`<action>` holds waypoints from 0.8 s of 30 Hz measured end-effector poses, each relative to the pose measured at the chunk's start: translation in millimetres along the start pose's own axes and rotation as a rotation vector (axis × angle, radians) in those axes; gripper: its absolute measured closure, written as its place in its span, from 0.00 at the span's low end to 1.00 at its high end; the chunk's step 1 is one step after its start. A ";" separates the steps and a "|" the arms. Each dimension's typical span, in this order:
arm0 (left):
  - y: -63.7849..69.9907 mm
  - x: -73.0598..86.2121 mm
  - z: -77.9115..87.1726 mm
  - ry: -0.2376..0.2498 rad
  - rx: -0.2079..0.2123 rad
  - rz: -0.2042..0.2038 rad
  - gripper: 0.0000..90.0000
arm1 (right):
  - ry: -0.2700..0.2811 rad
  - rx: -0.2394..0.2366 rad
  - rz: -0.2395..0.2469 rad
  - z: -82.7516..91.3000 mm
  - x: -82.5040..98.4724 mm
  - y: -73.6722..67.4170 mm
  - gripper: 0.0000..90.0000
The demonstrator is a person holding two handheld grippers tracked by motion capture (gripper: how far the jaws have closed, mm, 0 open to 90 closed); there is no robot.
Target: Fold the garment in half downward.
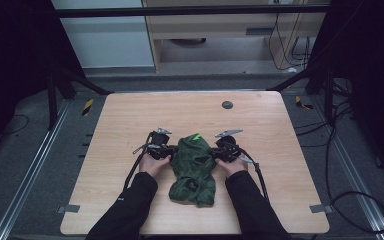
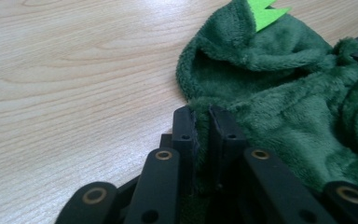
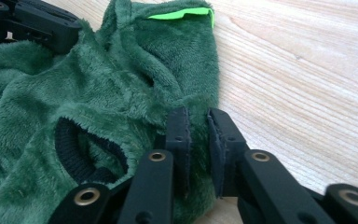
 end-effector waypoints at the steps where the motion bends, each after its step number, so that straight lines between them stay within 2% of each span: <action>1: 0.6 -0.2 -0.1 0.003 -0.001 0.000 0.91 | -0.001 0.000 0.000 -0.1 0.2 0.0 0.90; 6: 2.3 -0.5 0.4 0.007 -0.006 -0.011 0.94 | -0.002 -0.005 -0.001 0.8 -0.4 -0.6 0.94; 11: 4.0 -3.8 6.2 0.021 -0.005 -0.016 0.94 | 0.023 -0.006 0.012 6.9 -5.5 -1.5 0.95; 21: 14.6 -16.0 35.2 0.080 0.015 -0.061 0.95 | 0.068 -0.018 0.044 23.7 -14.9 -8.1 0.95; 24: 18.6 -17.5 43.4 0.101 0.032 -0.061 0.95 | 0.085 -0.026 0.061 30.2 -17.8 -11.7 0.95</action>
Point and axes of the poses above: each handheld gripper's, and its own axes: z roughly backward along the jaws, x roughly out of its underside, y roughly to its right, the point moved 7 cm from there along -z, roughly forward along the jaws, and after that the axes turned 7 degrees about y, right-handed, at the moved point
